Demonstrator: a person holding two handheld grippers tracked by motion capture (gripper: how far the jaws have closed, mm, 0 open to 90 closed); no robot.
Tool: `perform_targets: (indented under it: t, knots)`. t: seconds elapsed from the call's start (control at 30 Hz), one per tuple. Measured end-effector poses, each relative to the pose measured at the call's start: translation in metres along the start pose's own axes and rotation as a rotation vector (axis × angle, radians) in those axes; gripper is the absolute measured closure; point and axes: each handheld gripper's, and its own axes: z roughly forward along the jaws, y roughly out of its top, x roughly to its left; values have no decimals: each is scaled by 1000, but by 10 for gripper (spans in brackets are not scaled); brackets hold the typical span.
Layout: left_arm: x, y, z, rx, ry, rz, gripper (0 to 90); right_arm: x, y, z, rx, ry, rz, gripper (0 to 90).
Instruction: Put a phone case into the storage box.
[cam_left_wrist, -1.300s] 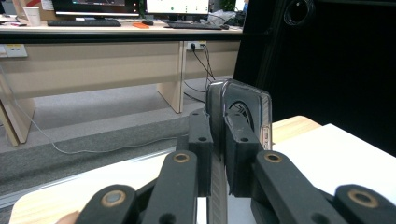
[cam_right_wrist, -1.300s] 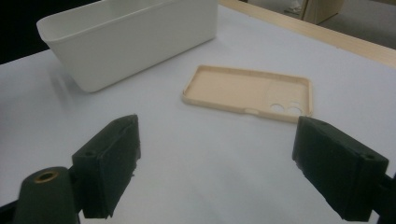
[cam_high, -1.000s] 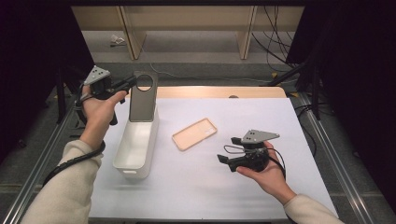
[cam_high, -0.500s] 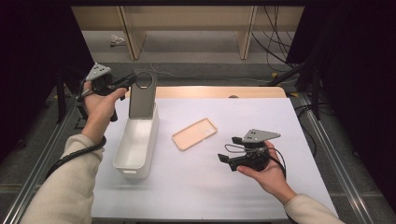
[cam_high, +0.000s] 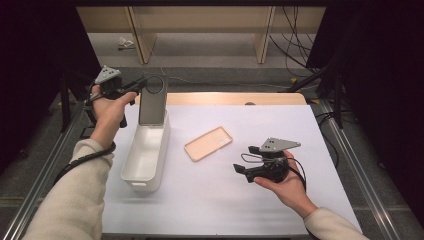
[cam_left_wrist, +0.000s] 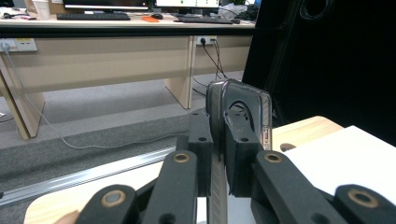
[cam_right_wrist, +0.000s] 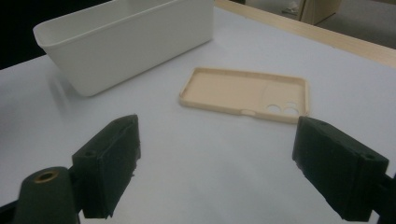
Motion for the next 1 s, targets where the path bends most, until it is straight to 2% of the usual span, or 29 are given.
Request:
perform_targets:
  t: [0.37, 1.0]
  knots:
    - [11, -2, 5, 10, 20, -13, 822, -1, 0, 1, 0, 0, 0, 160]
    - [14, -10, 14, 24, 19, -22, 821, -1, 0, 1, -1, -1, 5, 160]
